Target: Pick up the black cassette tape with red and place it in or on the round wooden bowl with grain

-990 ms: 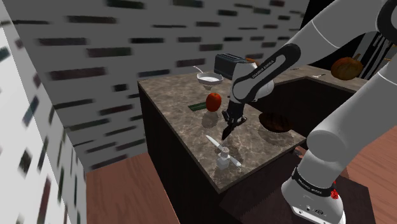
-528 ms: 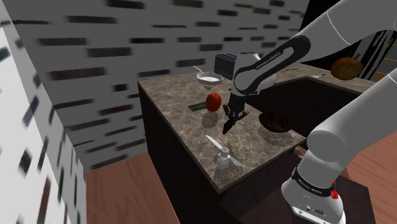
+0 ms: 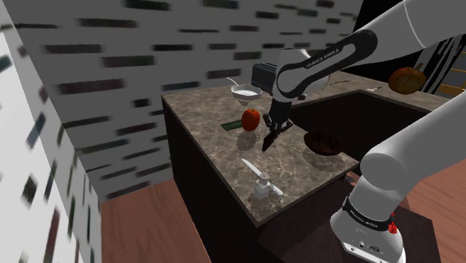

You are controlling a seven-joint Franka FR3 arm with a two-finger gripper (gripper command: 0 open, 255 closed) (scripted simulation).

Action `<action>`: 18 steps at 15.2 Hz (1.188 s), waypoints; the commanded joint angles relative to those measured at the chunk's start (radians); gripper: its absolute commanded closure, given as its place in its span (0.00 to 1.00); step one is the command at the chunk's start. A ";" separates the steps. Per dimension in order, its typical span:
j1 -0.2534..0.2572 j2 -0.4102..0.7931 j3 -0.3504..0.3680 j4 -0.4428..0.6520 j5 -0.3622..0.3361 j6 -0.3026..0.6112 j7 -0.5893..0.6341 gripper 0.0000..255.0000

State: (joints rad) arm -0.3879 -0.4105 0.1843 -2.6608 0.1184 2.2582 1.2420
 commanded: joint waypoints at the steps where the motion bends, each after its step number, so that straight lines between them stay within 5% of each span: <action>1: 0.000 -0.018 -0.003 0.014 -0.001 -0.032 -0.001 1.00; 8: -0.025 -0.065 -0.047 0.013 -0.019 -0.081 -0.052 1.00; 9: -0.025 -0.065 -0.047 0.013 -0.019 -0.081 -0.052 0.00; 18: 0.119 -0.108 0.179 -0.238 0.067 0.333 0.158 0.00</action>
State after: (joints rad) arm -0.2828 -0.5307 0.3294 -2.8766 0.1788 2.5300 1.3666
